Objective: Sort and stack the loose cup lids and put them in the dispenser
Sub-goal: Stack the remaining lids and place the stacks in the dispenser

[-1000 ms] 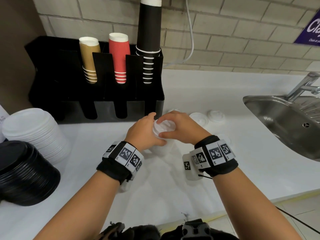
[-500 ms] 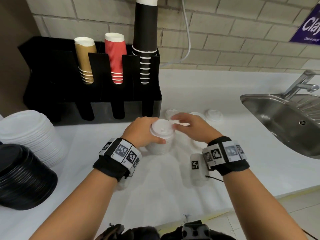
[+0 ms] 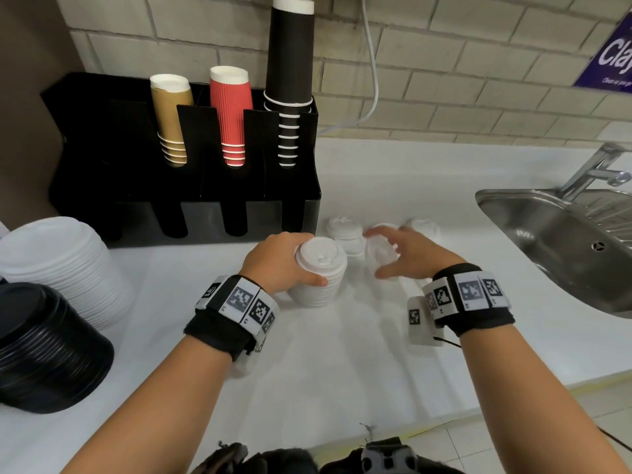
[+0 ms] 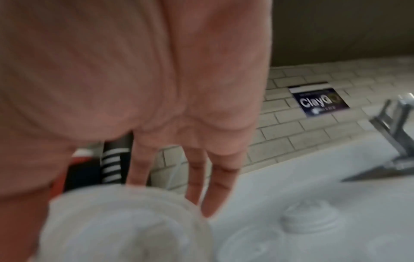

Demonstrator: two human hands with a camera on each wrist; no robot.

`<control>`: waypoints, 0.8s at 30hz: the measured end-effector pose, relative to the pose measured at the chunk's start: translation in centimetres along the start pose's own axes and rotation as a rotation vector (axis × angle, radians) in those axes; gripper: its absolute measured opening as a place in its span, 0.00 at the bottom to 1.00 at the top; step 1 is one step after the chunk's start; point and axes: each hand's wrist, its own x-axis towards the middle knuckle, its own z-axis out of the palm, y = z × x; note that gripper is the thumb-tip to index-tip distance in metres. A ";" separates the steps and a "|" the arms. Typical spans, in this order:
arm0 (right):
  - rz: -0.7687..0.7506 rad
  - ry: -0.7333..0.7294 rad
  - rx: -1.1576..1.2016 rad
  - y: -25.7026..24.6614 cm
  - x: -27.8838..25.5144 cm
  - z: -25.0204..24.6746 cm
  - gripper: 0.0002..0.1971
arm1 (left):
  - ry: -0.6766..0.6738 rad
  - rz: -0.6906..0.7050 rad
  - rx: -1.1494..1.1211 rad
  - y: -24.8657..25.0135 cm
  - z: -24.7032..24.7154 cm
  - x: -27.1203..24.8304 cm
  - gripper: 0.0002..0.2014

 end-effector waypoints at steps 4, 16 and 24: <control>-0.332 0.258 0.611 -3.7 -1.1 0.3 0.29 | 0.026 0.002 -0.025 -0.1 0.3 -0.1 0.27; -0.354 0.144 0.467 -4.3 -1.4 4.9 0.24 | 0.099 0.013 0.024 0.1 0.5 -0.7 0.42; -0.393 0.147 0.359 -4.9 -0.9 4.8 0.20 | 0.102 -0.026 0.011 0.2 0.7 -0.7 0.65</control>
